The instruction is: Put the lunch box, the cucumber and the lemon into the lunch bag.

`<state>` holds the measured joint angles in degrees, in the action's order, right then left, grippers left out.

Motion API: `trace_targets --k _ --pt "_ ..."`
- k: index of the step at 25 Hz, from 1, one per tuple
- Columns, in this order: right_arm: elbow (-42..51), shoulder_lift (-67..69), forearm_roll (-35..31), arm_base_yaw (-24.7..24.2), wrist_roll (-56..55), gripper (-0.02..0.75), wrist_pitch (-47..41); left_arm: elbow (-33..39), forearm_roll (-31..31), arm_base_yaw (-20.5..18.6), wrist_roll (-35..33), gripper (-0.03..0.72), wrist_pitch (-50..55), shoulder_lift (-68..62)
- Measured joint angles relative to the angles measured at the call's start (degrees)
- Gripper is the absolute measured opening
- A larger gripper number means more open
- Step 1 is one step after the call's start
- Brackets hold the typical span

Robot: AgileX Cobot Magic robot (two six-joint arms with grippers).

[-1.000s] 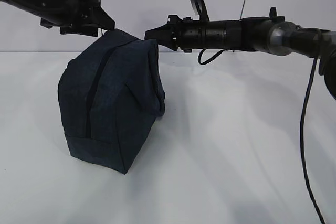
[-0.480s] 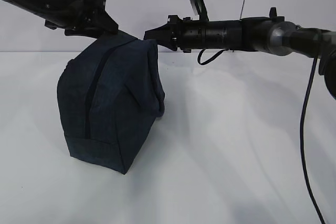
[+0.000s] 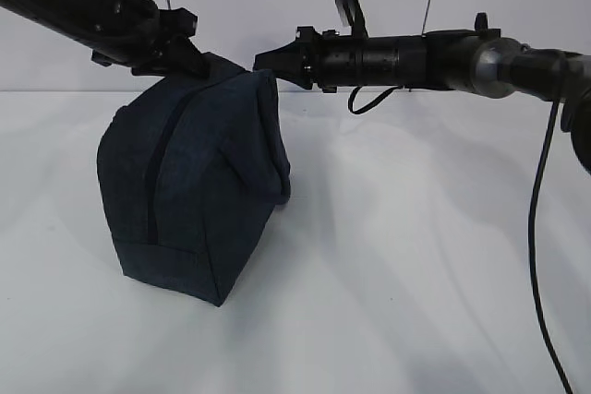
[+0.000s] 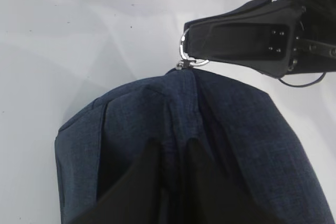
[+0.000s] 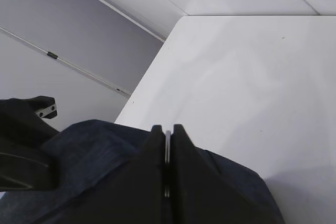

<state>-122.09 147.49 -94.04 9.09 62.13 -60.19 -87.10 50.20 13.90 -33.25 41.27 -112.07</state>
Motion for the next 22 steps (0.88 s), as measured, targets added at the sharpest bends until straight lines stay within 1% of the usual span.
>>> trace_targets --k 1,4,8,13,17,22 --pt "0.0 0.0 0.0 0.0 0.0 0.020 -0.1 -0.1 -0.2 0.1 -0.3 0.070 0.0 0.0" --pt "0.0 0.0 0.0 0.0 0.0 0.020 -0.5 -0.7 -1.0 0.1 -0.5 0.044 1.3 -0.1" --pt "0.0 0.0 0.0 0.0 -1.1 0.020 -2.0 -1.0 -3.2 0.1 -0.5 0.041 2.4 -0.1" --pt "-0.1 0.0 -0.3 0.0 -1.5 0.020 -3.7 -1.0 -4.4 0.1 -2.3 0.039 3.5 0.9" --pt "-0.1 0.0 -0.6 0.0 -1.6 0.020 -3.5 -1.0 -4.6 0.1 -3.1 0.039 4.5 1.4" --pt "-0.1 0.0 -0.6 0.0 -1.6 0.020 -0.7 -1.0 -4.6 0.2 -5.1 0.039 5.2 2.0"
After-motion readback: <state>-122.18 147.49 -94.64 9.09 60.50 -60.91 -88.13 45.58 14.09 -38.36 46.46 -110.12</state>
